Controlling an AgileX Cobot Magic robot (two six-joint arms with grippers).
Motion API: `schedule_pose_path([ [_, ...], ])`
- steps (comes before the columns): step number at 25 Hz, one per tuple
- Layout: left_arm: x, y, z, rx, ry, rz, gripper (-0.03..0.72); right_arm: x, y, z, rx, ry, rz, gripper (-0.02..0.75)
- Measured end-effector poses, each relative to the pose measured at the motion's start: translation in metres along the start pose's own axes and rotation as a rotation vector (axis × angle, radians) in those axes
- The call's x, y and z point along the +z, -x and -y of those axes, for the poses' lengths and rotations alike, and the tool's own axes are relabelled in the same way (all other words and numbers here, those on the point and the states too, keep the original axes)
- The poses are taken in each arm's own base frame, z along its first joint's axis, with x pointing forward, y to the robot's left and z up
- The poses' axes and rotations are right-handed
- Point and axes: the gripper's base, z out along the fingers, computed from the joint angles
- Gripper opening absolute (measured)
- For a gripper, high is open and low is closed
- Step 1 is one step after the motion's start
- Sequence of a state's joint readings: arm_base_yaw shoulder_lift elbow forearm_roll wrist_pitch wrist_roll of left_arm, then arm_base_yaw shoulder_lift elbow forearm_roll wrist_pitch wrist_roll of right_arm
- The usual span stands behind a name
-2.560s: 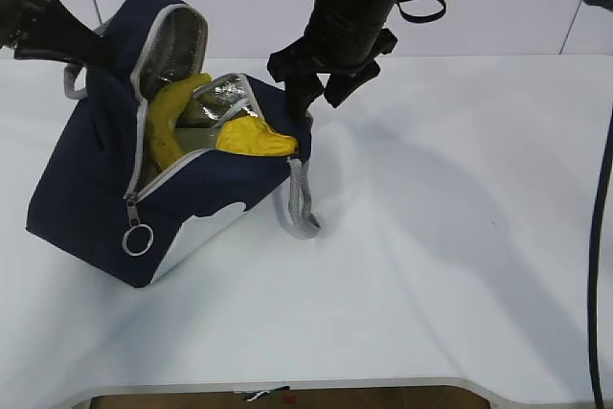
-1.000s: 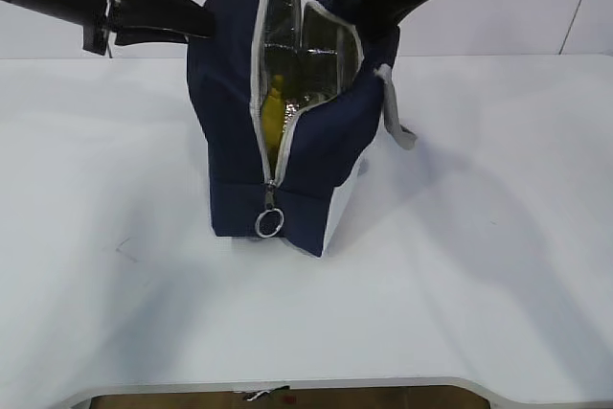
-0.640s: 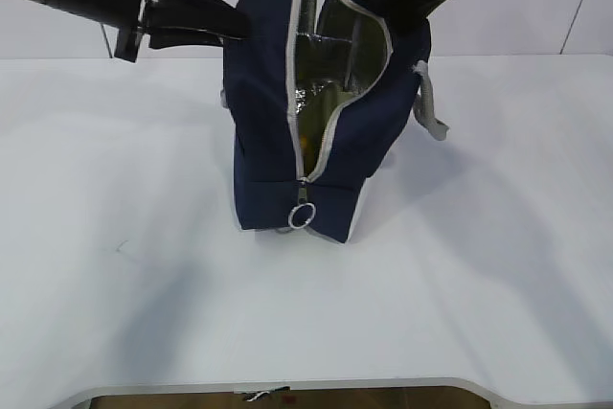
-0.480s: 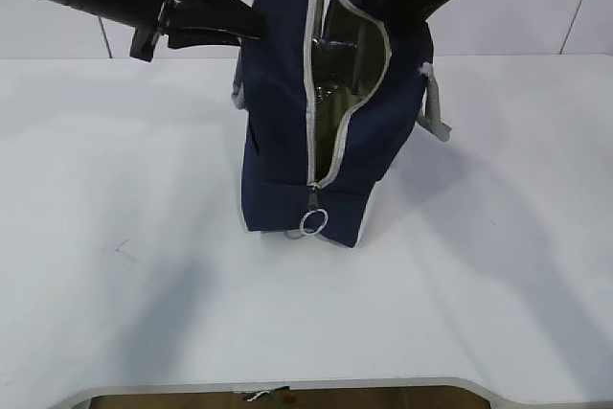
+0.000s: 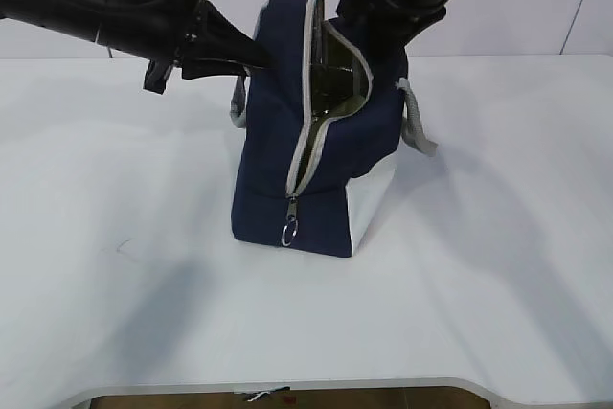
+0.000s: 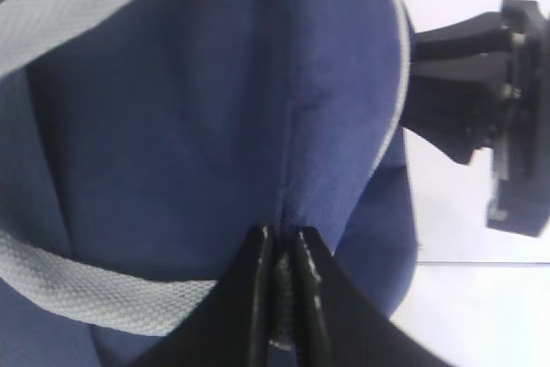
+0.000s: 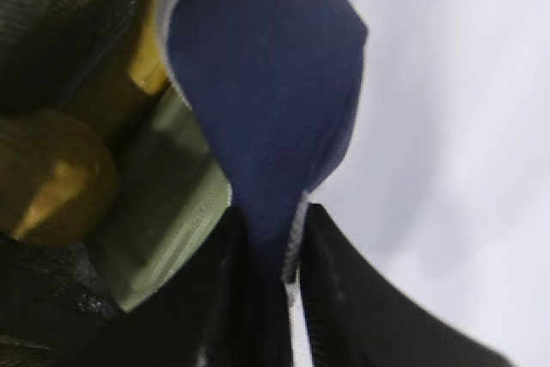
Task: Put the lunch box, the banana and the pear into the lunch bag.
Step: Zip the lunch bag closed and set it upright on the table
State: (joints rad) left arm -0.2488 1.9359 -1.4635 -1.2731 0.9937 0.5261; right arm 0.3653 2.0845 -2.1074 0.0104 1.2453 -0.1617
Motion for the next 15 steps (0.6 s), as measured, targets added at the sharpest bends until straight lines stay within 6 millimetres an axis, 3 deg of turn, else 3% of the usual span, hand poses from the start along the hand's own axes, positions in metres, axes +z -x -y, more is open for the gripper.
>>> schedule_pose_path([
  [4,0.0009,0.0005,-0.0011,-0.006,-0.002,0.004,0.068,0.0068,0.0029,-0.0035,0.017,0.041,0.021,0.372],
  [7,0.0009,0.0005,-0.0011,-0.006,-0.002,0.004,0.167,0.0068,0.0031,-0.0045,0.036,0.052,0.022,0.482],
  [11,0.0009,-0.0005,-0.0005,-0.003,-0.008,-0.007,0.326,0.0067,0.0031,-0.0046,0.047,0.054,0.022,0.519],
  [15,-0.0013,-0.0013,-0.0010,0.008,-0.021,-0.026,0.368,0.0056,0.0033,-0.0047,0.052,0.055,0.026,0.526],
])
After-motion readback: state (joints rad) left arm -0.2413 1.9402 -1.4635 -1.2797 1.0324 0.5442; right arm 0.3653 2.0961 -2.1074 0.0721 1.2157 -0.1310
